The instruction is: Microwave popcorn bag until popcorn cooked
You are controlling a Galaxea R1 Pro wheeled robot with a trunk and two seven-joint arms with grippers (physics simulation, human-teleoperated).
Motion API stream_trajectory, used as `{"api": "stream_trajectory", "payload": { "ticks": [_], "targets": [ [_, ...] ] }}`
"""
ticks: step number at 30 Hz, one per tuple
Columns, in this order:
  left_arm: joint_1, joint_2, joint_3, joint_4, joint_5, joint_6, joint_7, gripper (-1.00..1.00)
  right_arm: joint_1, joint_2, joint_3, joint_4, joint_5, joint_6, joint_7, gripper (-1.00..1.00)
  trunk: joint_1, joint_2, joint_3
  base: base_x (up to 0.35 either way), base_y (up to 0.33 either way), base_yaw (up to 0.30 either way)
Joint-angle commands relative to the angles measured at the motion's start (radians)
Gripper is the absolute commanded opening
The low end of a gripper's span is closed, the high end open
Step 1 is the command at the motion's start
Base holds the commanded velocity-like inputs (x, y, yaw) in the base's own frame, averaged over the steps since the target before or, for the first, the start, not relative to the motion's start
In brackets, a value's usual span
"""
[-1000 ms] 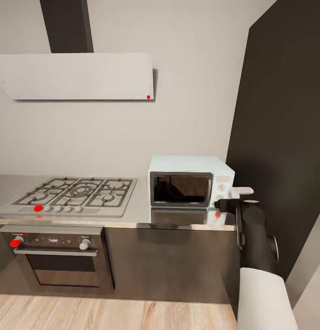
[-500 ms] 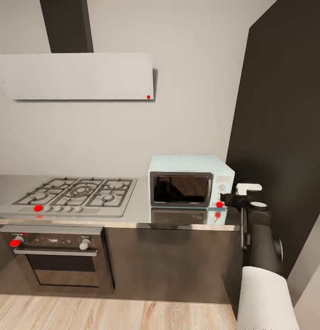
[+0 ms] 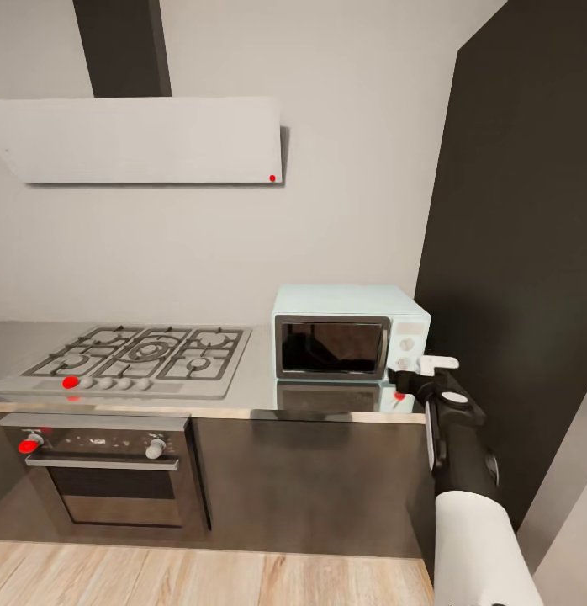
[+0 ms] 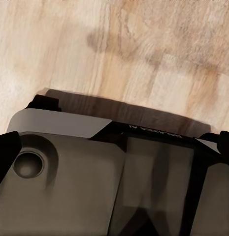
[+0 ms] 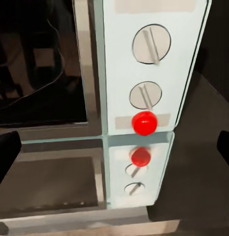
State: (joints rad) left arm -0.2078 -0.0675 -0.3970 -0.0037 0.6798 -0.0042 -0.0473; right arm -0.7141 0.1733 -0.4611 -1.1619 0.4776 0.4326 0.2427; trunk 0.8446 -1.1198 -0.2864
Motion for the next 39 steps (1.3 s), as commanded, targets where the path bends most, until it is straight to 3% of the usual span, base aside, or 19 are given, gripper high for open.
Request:
{"api": "stream_trajectory", "payload": {
  "ticks": [1,9,17,19,23,26,30,39],
  "targets": [
    [-0.001,0.0,-0.008,0.001,0.011,0.0,-0.003,1.0,-0.001,0.001,-0.004,0.002,0.01,-0.008,-0.003,1.0,0.0,-0.001,-0.001,0.0,0.0,0.0],
    [-0.001,0.0,-0.009,0.001,0.006,0.001,-0.005,1.0,-0.001,0.001,-0.005,0.128,0.012,-0.135,-0.001,1.0,0.0,-0.001,-0.001,0.047,0.0,0.0],
    [-0.001,0.0,-0.009,0.001,0.006,0.001,-0.005,1.0,-0.001,-0.015,-0.007,0.14,0.006,-0.143,0.003,1.0,0.0,-0.001,-0.001,0.24,0.0,0.0],
    [-0.001,0.0,-0.009,0.001,0.007,0.0,-0.005,1.0,0.005,-0.032,-0.008,0.155,0.006,-0.143,0.005,1.0,0.0,-0.001,-0.001,0.042,0.0,0.0],
    [-0.001,0.0,-0.009,0.001,0.009,0.0,-0.005,1.0,0.008,-0.108,-0.007,0.233,0.004,-0.148,0.008,1.0,0.0,-0.001,-0.001,0.009,0.0,0.0],
    [-0.001,0.0,-0.009,0.001,0.009,0.0,-0.005,1.0,0.008,-0.15,-0.007,0.27,0.002,-0.152,0.009,1.0,0.0,-0.001,-0.001,0.001,0.0,0.0],
    [-0.001,0.0,-0.009,0.001,0.009,0.0,-0.005,1.0,0.008,-0.162,-0.007,0.281,0.005,-0.153,0.009,1.0,0.0,-0.001,-0.001,0.0,0.0,0.0],
    [-0.001,0.0,-0.009,0.001,0.009,0.0,-0.005,1.0,0.008,-0.162,-0.003,0.278,0.0,-0.153,0.006,1.0,0.0,-0.001,-0.001,0.0,0.0,0.0]
  ]
}}
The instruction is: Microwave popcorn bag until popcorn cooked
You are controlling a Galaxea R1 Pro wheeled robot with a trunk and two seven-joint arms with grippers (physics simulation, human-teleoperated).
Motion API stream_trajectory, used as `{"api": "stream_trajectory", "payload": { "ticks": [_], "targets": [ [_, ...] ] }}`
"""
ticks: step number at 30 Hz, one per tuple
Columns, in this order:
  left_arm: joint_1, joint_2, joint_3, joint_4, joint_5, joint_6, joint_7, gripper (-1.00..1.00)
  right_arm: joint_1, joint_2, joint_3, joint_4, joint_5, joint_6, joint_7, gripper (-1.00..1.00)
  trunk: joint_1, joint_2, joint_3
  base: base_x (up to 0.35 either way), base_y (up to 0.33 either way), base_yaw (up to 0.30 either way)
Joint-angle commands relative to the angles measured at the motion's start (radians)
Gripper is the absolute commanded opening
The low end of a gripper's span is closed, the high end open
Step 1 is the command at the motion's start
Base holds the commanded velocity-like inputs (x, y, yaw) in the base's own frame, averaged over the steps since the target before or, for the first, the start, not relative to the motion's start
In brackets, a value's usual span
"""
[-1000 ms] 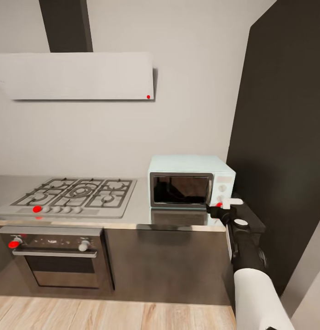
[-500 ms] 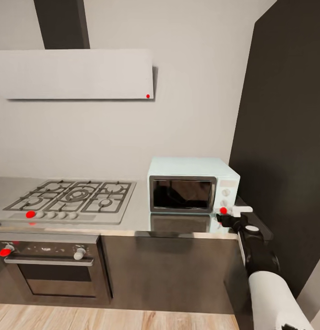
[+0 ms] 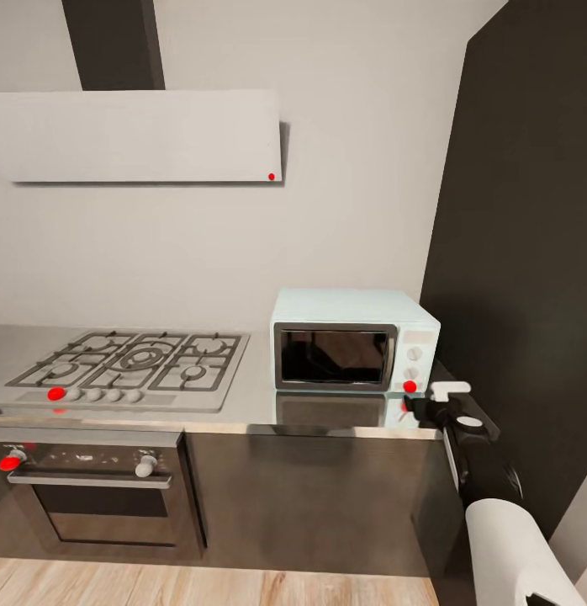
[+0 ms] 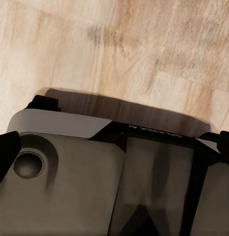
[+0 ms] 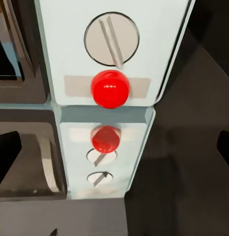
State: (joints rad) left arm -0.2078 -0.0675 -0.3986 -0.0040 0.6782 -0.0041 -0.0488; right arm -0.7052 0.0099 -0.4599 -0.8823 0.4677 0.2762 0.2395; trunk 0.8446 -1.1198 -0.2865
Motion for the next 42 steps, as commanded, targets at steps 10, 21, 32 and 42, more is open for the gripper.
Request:
{"api": "stream_trajectory", "payload": {
  "ticks": [10,21,32,42],
  "targets": [
    [-0.001,0.0,-0.008,0.001,0.012,-0.001,-0.003,1.0,-0.001,0.01,-0.005,0.005,0.013,0.003,0.009,1.0,0.0,-0.001,-0.001,0.0,0.0,0.0],
    [-0.001,0.0,-0.008,0.001,0.011,-0.001,-0.003,1.0,-0.001,-0.004,-0.009,0.006,0.01,0.003,0.019,-1.0,0.0,-0.001,-0.001,0.0,0.0,0.0],
    [-0.001,0.0,-0.009,0.001,0.012,-0.001,-0.002,1.0,-0.001,-0.022,-0.032,0.028,0.015,-0.003,0.065,-1.0,0.0,-0.001,-0.001,0.0,0.0,0.0],
    [-0.001,0.0,-0.009,0.001,0.013,-0.001,-0.002,1.0,-0.001,-0.019,-0.034,0.026,0.014,0.003,0.064,-1.0,0.0,-0.001,-0.001,0.0,0.0,0.0]
  ]
}}
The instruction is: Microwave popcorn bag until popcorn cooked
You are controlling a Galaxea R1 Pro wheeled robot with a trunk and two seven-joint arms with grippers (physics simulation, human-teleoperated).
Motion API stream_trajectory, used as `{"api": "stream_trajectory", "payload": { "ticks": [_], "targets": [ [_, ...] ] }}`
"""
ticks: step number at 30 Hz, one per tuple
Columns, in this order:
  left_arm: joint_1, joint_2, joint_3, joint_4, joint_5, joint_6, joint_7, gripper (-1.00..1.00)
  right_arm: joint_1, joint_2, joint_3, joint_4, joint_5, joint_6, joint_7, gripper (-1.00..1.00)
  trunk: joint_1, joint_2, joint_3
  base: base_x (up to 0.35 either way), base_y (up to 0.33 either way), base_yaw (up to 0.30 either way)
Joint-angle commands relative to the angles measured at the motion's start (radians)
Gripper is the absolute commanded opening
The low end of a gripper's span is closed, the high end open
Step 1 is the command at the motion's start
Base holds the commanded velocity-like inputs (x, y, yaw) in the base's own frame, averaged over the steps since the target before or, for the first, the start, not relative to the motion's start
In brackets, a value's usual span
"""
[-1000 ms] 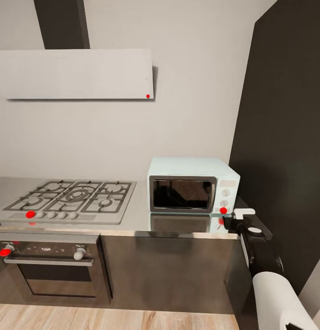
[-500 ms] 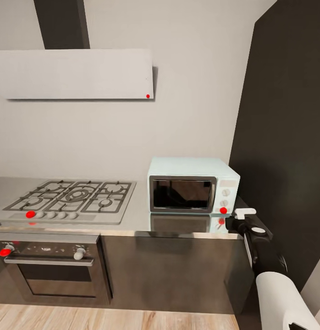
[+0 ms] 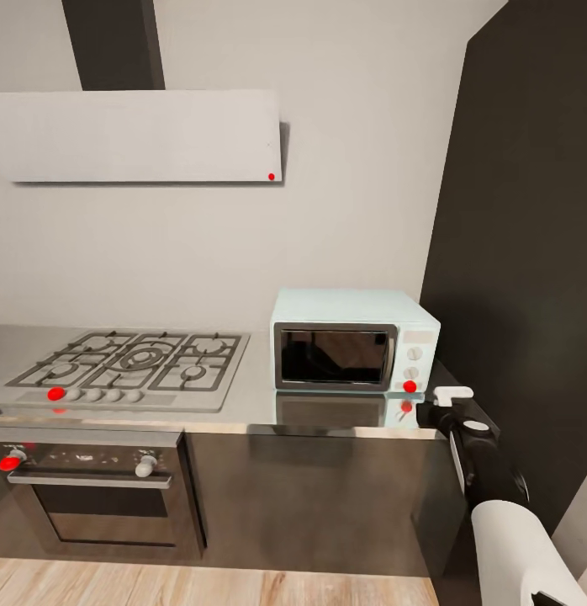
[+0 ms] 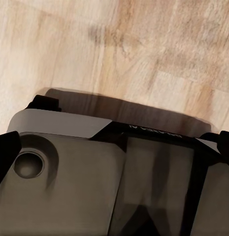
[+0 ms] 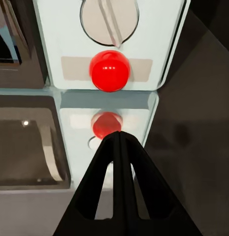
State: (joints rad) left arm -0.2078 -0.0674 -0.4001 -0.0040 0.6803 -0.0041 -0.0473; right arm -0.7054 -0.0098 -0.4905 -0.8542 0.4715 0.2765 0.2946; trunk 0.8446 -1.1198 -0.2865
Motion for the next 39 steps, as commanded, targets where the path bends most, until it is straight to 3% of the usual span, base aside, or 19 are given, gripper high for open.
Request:
{"api": "stream_trajectory", "payload": {
  "ticks": [1,39],
  "targets": [
    [-0.001,0.0,-0.008,0.001,0.01,0.0,-0.003,1.0,-0.001,0.001,-0.003,-0.002,0.01,0.003,0.009,-1.0,0.0,-0.001,-0.001,0.0,0.0,0.0],
    [-0.001,0.0,-0.007,0.001,0.011,0.0,-0.003,1.0,-0.001,-0.004,-0.005,0.034,0.012,0.001,0.003,-1.0,0.0,-0.001,-0.001,0.101,0.0,0.0]
  ]
}}
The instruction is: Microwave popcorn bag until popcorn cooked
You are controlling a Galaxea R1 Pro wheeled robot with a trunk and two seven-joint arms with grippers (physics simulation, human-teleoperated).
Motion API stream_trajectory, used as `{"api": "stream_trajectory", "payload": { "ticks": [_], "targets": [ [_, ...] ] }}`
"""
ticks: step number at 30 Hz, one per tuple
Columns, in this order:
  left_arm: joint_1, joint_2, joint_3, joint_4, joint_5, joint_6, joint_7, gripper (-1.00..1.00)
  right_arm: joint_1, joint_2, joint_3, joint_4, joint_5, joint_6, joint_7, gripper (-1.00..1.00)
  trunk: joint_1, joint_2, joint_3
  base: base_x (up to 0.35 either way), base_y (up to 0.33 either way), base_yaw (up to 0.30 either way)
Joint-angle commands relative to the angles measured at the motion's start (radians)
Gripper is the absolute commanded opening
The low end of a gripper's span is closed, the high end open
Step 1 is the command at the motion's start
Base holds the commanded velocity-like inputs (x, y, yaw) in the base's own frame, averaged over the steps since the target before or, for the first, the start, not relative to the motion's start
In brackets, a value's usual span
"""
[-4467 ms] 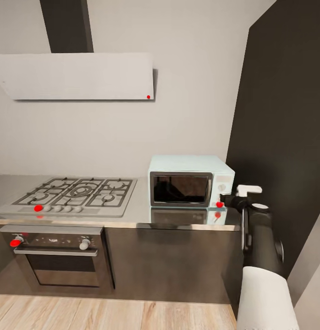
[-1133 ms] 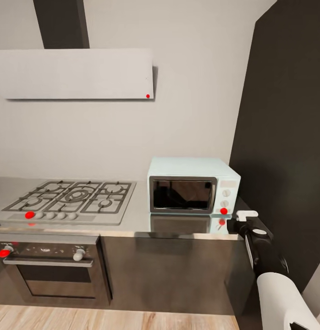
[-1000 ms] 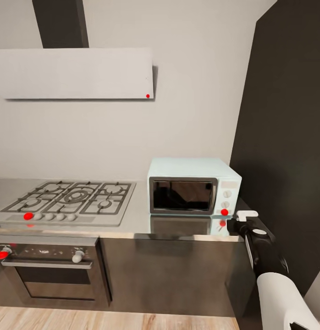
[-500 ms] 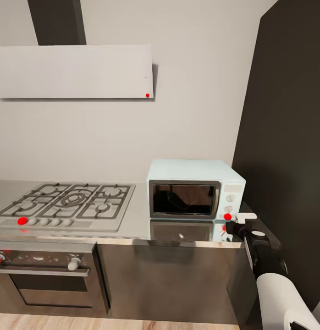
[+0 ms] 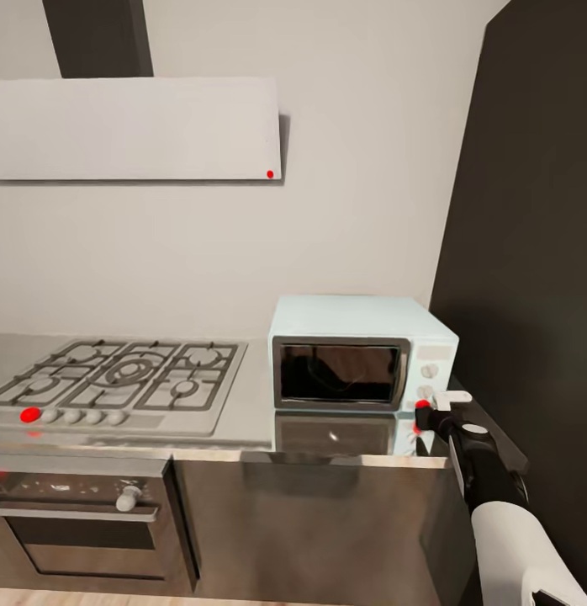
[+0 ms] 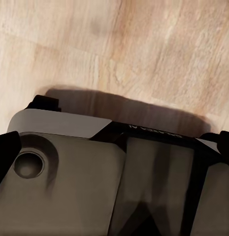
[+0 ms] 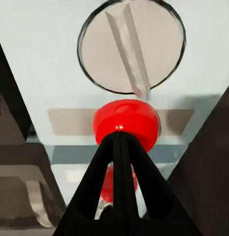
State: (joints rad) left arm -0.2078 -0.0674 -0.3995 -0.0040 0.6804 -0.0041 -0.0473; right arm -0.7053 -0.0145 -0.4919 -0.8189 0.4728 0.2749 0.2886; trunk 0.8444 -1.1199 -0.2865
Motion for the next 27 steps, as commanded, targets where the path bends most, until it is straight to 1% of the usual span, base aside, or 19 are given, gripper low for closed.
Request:
{"api": "stream_trajectory", "payload": {
  "ticks": [1,12,21,27],
  "targets": [
    [-0.001,0.0,-0.008,0.001,0.01,0.0,-0.003,1.0,-0.001,-0.001,-0.004,-0.002,0.01,0.003,0.009,-1.0,0.0,-0.001,-0.001,0.1,0.0,0.0],
    [-0.001,0.0,-0.008,0.001,0.011,0.0,-0.003,1.0,-0.001,-0.005,-0.007,-0.002,0.01,0.003,0.009,-1.0,0.0,-0.001,-0.001,0.095,0.0,0.0],
    [-0.001,0.0,-0.008,0.001,0.01,0.0,-0.003,1.0,-0.001,-0.005,-0.007,-0.002,0.01,0.003,0.011,-1.0,0.0,-0.001,-0.001,0.01,0.0,0.0],
    [-0.001,0.0,-0.009,0.001,0.01,0.0,-0.003,1.0,-0.001,-0.005,-0.007,-0.002,0.01,0.003,0.012,-1.0,0.0,-0.001,-0.001,-0.307,0.0,0.0]
  ]
}}
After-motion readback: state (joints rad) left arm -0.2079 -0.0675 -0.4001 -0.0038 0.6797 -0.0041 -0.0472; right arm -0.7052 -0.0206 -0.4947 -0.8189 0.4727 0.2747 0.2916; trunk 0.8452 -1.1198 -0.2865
